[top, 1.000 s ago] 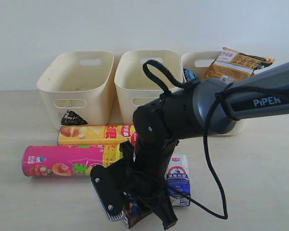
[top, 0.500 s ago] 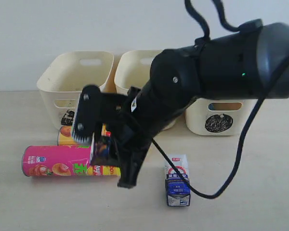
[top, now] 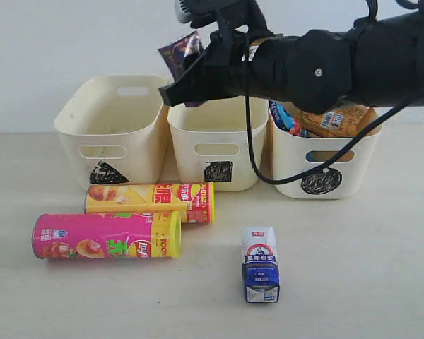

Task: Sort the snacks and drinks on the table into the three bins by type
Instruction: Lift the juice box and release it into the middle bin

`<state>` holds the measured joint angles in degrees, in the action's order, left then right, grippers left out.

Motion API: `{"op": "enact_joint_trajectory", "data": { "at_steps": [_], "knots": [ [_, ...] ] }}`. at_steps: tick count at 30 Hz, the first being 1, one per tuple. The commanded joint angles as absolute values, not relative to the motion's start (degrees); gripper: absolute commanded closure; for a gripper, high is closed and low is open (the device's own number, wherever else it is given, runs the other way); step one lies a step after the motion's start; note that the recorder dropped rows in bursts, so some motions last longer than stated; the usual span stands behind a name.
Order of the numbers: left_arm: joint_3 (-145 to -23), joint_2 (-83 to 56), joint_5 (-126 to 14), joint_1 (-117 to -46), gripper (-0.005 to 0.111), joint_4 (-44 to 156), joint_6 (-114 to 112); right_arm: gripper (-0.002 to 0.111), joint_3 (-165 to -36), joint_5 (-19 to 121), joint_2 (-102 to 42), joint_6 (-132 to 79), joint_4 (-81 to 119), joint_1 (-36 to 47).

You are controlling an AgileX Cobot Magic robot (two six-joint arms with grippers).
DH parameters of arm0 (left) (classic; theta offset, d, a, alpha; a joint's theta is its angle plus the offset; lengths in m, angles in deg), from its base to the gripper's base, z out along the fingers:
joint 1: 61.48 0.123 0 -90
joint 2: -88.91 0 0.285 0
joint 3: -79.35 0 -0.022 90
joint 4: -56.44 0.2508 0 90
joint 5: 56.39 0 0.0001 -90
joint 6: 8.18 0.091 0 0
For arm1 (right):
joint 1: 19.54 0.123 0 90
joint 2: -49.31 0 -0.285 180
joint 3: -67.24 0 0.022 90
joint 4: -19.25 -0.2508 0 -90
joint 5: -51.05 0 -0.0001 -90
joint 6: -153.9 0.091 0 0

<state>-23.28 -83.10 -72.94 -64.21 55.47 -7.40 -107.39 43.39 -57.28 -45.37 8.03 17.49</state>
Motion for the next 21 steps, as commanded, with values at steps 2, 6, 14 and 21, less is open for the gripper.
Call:
{"op": "enact_joint_trajectory", "data": {
  "at_steps": [2, 6, 14, 21],
  "knots": [
    [-23.4, -83.3, -72.6, -64.0, 0.103, 55.5, -7.3, 0.109, -107.6, 33.3, -60.3, -40.1, 7.9, 14.1],
    [-23.4, -83.3, -72.6, -64.0, 0.103, 55.5, -7.3, 0.109, -107.7, 26.0, -64.0, -38.8, 7.9, 11.8],
    [-23.4, -83.3, -72.6, -64.0, 0.103, 55.5, -7.3, 0.108, -111.0, 20.6, -71.2, -27.7, 8.8, 9.0],
    [-23.4, -83.3, -72.6, -64.0, 0.103, 55.5, -7.3, 0.108, -119.8, 31.7, -75.9, -30.9, 8.9, 9.0]
  ]
}}
